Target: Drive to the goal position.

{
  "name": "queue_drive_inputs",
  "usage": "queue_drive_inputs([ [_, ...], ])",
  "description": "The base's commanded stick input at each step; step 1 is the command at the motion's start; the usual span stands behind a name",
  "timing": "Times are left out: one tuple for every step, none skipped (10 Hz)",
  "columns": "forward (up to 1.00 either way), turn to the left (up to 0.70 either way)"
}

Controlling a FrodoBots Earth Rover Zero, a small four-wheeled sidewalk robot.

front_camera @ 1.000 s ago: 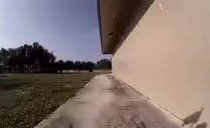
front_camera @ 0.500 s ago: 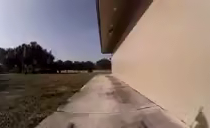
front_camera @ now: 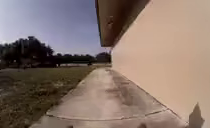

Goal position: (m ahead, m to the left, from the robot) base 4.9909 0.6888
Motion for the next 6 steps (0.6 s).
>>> queue_drive_inputs([
  [1.0,0.0],
  [1.0,0.0],
  [1.0,0.0],
  [1.0,0.0],
  [1.0,0.0],
  [1.0,0.0],
])
